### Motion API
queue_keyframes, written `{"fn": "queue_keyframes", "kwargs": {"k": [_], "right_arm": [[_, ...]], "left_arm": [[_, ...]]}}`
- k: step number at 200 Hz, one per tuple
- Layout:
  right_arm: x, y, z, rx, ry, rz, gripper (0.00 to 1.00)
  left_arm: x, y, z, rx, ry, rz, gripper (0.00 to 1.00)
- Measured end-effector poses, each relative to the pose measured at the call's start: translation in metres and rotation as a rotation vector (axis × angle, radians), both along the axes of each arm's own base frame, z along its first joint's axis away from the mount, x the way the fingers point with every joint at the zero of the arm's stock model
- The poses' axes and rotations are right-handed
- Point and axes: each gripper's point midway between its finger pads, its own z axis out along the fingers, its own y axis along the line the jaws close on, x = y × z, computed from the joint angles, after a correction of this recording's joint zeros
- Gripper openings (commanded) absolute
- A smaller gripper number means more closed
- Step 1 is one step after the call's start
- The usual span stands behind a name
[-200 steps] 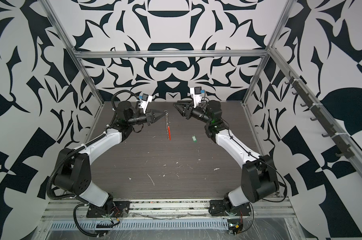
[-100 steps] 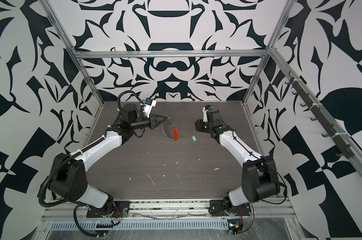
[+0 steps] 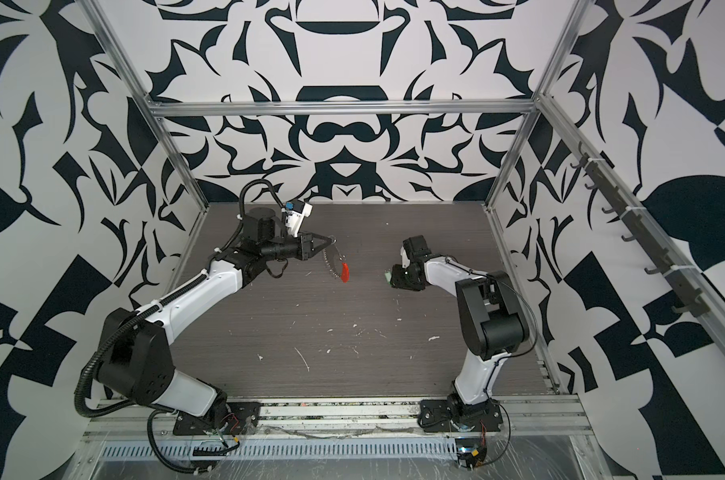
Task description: Put the keys on the keyring
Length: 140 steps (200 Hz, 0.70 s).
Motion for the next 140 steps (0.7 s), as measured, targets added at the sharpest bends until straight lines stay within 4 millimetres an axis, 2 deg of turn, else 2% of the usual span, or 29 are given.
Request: {"fn": "queue_keyframes", "kwargs": {"k": [14, 45, 90, 140], "right_arm": [[0.004, 0.005, -0.005, 0.026, 0.008, 0.003, 0.51], [0.012, 0.015, -0.002, 0.081, -0.005, -0.003, 0.51], [0.013, 0.027, -0.001, 0.172, -0.006, -0.027, 0.51], [0.012, 0.055, 0.002, 0.246, -0.008, -0.002, 0.5]], "left_arm": [[-0.004, -0.002, 0.002, -0.014, 0.011, -0.021, 0.0], [-0.009, -0.005, 0.003, -0.035, 0.039, -0.048, 0.0], [-0.007, -0.004, 0.002, -0.033, 0.049, -0.032, 0.0], [-0.004, -0.002, -0.002, -0.027, 0.056, -0.006, 0.0]]}}
